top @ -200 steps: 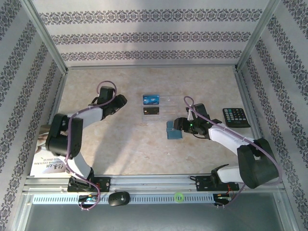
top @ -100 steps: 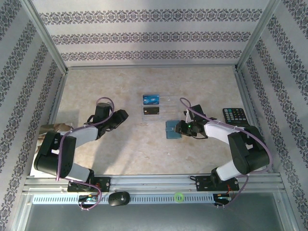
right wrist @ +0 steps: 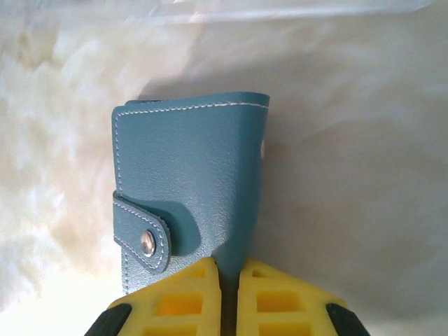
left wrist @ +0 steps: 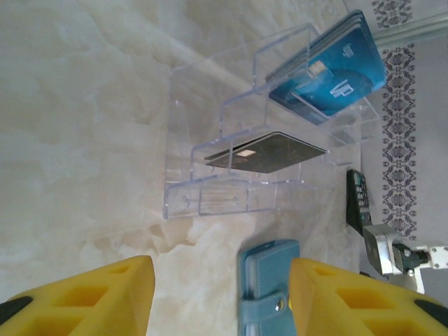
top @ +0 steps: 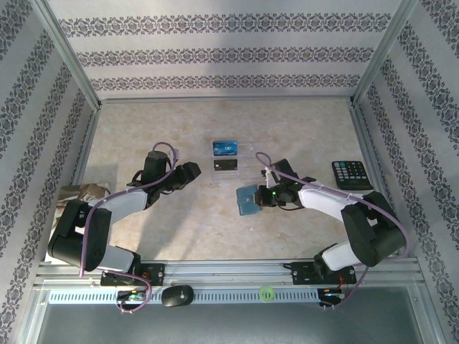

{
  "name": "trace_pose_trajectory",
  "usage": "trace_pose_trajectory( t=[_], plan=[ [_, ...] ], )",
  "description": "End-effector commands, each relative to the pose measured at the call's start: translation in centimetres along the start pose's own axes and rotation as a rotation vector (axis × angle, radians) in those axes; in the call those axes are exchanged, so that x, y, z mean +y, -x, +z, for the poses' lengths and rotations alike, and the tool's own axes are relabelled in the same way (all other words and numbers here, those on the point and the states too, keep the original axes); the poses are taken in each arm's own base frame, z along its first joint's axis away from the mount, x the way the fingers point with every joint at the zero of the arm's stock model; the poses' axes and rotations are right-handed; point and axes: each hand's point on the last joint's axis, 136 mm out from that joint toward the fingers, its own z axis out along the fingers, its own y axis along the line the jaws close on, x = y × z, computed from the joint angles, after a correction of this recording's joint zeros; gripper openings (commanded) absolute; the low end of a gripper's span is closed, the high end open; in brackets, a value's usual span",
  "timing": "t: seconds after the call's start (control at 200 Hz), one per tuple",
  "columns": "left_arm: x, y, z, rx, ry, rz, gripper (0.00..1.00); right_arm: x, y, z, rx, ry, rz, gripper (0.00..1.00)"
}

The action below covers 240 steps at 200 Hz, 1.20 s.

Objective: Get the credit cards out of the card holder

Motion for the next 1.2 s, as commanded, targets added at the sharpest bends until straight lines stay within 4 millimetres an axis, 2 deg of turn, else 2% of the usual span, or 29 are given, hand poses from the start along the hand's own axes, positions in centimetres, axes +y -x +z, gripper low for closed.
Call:
trace_pose_trajectory(
  t=[0.0, 0.1, 0.13, 0.19, 0.25, 0.41, 0.59, 0.73, 0.854, 0.984, 1.109, 1.194],
  plan=[
    [-2.3, -0.7, -0.5, 0.036, -0.04, 0.104, 0.55, 2.1, -2.3, -0.3, 0.124, -0.002, -0.129, 0.08],
    [-2.2, -2.1, -0.1, 0.088, -0.012, 0.147, 0.55, 4.2, -3.6, 0.3, 0.198, 0.026, -0.209, 0.13],
    [-2.3, -2.7, 0.1, 0.104, -0.01, 0.161, 0.54, 4.9, -3.8, 0.5, 0.218, 0.027, -0.236, 0.21],
    [-2.4, -3.5, 0.5, 0.126, -0.004, 0.178, 0.54, 5.6, -4.1, 0.6, 0.224, -0.002, -0.288, 0.43],
    [-2.0, -3.7, 0.6, 0.125, 0.009, 0.179, 0.52, 6.3, -4.2, 0.2, 0.198, -0.028, -0.336, 0.56],
    [-1.4, -3.3, 1.0, 0.106, 0.031, 0.212, 0.47, 7.2, -5.8, -1.1, 0.174, -0.073, -0.421, 0.67],
    [-1.4, -5.2, 3.5, 0.185, 0.054, 0.27, 0.37, 8.0, -8.1, -1.0, 0.169, -0.105, -0.482, 0.69],
    [-0.6, -8.3, 5.1, 0.269, 0.1, 0.311, 0.34, 7.3, -8.6, -1.0, 0.105, -0.159, -0.47, 0.69],
    [1.4, -11.2, 5.3, 0.354, 0.223, 0.363, 0.28, 6.0, -8.0, -2.1, 0.02, -0.195, -0.435, 0.69],
    [3.6, -13.0, 4.4, 0.412, 0.323, 0.386, 0.27, 4.6, -7.9, -2.7, -0.007, -0.218, -0.385, 0.68],
    [3.7, -14.5, 3.6, 0.459, 0.307, 0.377, 0.27, 3.6, -8.5, -1.8, 0.03, -0.216, -0.333, 0.58],
    [3.2, -15.4, 3.1, 0.484, 0.288, 0.376, 0.27, 2.9, -9.0, -0.9, 0.068, -0.228, -0.316, 0.43]
  ],
)
